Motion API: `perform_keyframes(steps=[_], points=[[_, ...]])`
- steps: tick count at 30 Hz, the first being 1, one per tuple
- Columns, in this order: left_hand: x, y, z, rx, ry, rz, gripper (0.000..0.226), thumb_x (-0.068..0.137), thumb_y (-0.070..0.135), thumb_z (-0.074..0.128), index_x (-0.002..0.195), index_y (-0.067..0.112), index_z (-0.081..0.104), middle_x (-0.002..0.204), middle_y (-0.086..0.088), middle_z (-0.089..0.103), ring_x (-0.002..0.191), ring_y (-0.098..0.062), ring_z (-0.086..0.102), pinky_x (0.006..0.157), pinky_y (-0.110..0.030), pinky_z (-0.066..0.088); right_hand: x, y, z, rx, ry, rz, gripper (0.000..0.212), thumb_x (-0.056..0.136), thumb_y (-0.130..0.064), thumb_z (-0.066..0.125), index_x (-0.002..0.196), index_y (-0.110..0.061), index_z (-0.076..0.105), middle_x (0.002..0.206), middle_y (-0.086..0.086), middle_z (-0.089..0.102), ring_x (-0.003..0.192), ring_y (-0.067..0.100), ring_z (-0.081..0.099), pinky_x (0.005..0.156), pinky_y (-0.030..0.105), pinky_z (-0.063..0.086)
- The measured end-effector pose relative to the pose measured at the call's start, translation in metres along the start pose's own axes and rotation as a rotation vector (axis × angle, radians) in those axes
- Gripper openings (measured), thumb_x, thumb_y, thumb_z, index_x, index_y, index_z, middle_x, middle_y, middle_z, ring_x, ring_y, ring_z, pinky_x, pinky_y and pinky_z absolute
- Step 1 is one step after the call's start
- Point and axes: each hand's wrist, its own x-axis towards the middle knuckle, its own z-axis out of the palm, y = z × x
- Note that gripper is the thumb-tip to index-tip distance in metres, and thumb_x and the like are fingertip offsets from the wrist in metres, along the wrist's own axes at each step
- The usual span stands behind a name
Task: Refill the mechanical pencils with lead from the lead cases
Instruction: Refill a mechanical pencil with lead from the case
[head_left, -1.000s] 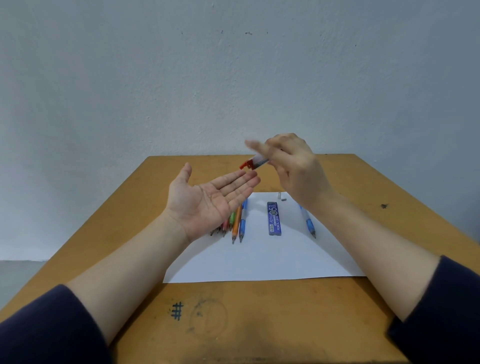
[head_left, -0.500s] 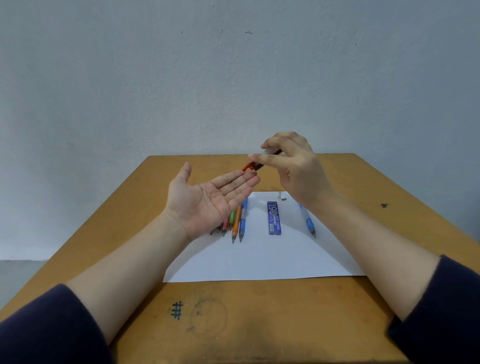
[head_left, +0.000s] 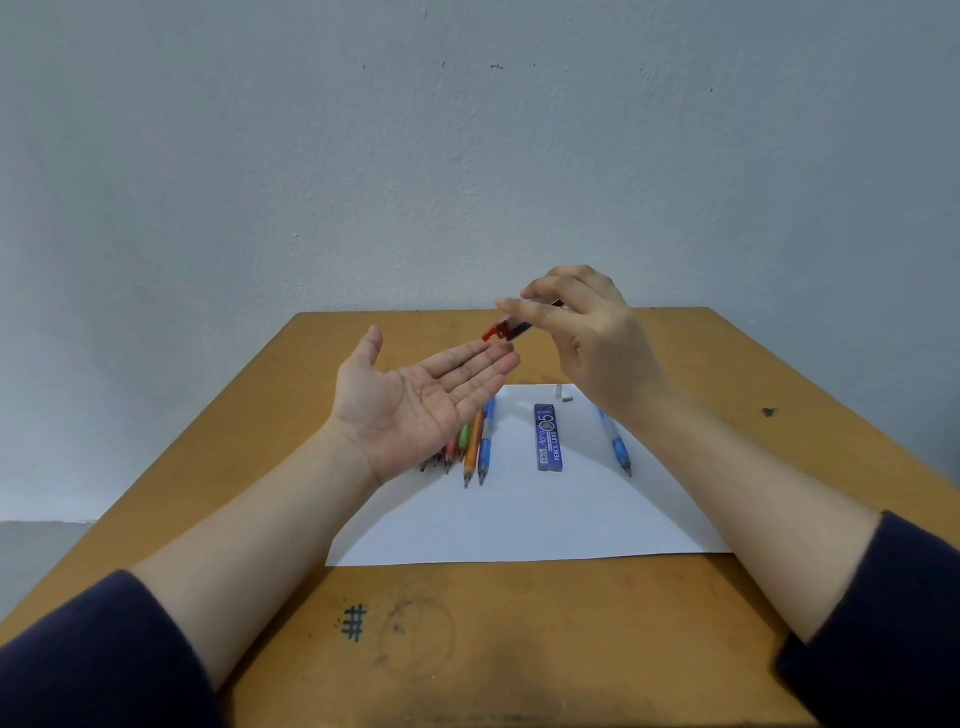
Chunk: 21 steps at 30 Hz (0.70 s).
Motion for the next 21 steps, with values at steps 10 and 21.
perform_keyframes(steps=[10,21], points=[[0.0003,0.0002,0.0004,-0.003,-0.006,-0.002,0.097,0.091,0.070,0.020,0.130,-0.015,0.044,0.129,-0.033,0.052,0.121,-0.046,0.052,0.102,-0.054,0.038,-0.0001,0.0015,0.0006,0.000,0.012,0.003,0.027,0.087,0.005,0.056,0.103,-0.010,0.073,0.092,0.010,0.069,0.090,0.029,0.061,0.080,0.041,0.050],[-0.0008,0.0002,0.0019,-0.013,0.003,0.001,0.097,0.091,0.070,0.021,0.130,-0.015,0.044,0.129,-0.033,0.052,0.121,-0.045,0.052,0.109,-0.048,0.037,0.0018,0.0003,-0.0014,0.006,0.014,0.002,0.029,0.088,0.006,0.054,0.107,-0.008,0.071,0.092,0.010,0.069,0.090,0.028,0.061,0.080,0.042,0.050]])
